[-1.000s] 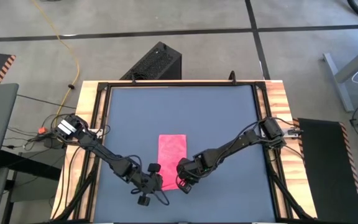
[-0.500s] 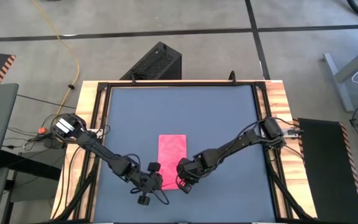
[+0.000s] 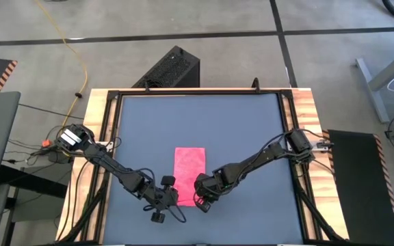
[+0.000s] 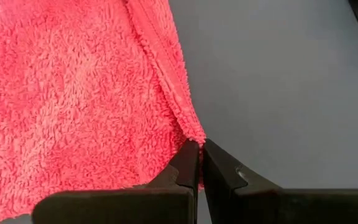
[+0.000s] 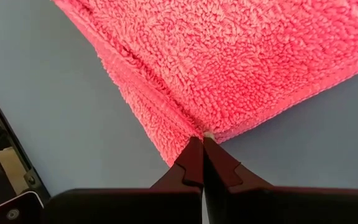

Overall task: Roll towel
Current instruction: Roll the pink towel

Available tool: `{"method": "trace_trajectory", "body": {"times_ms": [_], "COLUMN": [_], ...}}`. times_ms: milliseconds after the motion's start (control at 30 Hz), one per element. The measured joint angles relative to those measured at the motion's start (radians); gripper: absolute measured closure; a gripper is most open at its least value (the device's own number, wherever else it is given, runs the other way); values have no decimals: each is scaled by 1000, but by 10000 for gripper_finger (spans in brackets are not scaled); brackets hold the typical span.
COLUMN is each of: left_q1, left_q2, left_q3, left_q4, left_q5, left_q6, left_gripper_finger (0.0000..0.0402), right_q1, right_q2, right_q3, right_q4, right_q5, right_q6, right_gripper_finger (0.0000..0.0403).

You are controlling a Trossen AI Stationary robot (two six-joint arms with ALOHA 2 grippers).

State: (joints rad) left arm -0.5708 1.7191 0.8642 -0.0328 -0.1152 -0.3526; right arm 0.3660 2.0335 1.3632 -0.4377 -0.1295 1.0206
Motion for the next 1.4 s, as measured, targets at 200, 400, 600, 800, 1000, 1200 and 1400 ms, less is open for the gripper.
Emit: {"method": "trace_trajectory", "body": {"times_ms": [200, 400, 600, 800, 1000, 1200, 1400], "left_q1": [2, 5, 5, 5, 13, 13, 13], "left_q2": [0, 0, 0, 0, 0, -1, -1], "left_q3": [0, 0, 0, 0, -5, -99, -157], "left_q4": [23, 35, 85, 105, 152, 325, 427], "left_q5": [65, 130, 150, 122, 107, 124, 129], "left_q6": [-41, -83, -157, -271, -352, -494, -572], "left_gripper_finger": [401, 401, 401, 401, 401, 401, 401], "right_q1": [0, 0, 1, 6, 10, 10, 10], "right_q2": [0, 0, 0, 0, 0, 0, 0], "right_q3": [0, 1, 1, 1, 0, 0, 1], "right_q4": [4, 9, 6, -6, -33, -36, -34], "right_q5": [0, 0, 0, 1, 21, 23, 26], "right_q6": [0, -1, -9, -24, -29, -34, -29], "right_gripper_finger": [385, 385, 385, 385, 385, 385, 385]}}
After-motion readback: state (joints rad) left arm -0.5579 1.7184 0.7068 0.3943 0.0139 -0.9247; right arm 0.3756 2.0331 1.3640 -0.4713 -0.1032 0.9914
